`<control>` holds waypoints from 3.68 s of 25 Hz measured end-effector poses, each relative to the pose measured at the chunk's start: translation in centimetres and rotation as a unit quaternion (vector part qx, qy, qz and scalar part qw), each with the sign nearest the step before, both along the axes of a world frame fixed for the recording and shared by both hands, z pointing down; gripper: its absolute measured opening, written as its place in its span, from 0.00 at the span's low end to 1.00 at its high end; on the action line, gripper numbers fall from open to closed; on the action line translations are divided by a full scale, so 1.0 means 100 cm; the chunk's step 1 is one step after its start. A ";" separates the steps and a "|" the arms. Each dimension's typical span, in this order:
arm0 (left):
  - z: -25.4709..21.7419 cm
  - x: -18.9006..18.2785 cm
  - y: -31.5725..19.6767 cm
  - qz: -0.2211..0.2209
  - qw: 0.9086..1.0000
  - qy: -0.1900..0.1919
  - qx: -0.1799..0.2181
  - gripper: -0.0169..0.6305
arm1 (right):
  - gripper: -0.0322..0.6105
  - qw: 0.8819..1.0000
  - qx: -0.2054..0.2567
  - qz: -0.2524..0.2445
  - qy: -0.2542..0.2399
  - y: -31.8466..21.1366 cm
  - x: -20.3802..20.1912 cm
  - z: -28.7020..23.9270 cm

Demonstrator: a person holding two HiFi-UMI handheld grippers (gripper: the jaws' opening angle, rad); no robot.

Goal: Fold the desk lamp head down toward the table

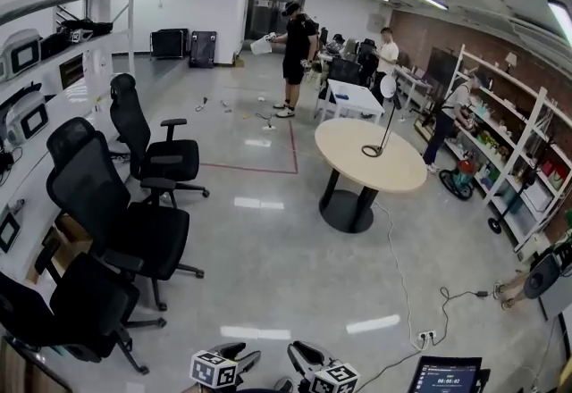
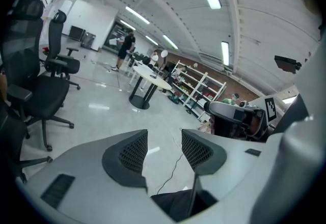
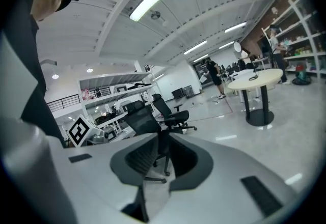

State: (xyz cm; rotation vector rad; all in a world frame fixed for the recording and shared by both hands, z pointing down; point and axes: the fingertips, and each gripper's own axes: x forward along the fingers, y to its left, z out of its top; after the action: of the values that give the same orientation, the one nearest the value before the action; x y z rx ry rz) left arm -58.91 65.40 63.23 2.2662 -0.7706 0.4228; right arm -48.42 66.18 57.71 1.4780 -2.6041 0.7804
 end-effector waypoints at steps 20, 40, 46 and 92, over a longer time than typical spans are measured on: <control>-0.013 0.132 -0.085 -0.015 1.000 0.019 0.013 0.36 | 0.16 0.999 -0.029 0.001 -0.026 -0.071 0.130 0.022; -0.016 0.158 -0.228 0.087 0.995 0.054 0.004 0.36 | 0.16 0.994 -0.039 0.100 0.010 -0.198 0.141 0.013; -0.004 0.155 -0.264 0.120 0.991 0.058 -0.016 0.36 | 0.15 0.989 -0.055 0.139 0.019 -0.229 0.141 0.015; -0.002 0.368 -0.443 0.116 0.993 -0.036 0.012 0.36 | 0.16 0.986 -0.049 0.138 -0.076 -0.415 0.370 0.039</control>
State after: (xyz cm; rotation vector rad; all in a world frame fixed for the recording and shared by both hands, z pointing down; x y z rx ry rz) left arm -22.11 21.10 63.02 2.3841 -0.5510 0.6085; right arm -11.38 24.65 61.60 1.8419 -2.4481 1.0706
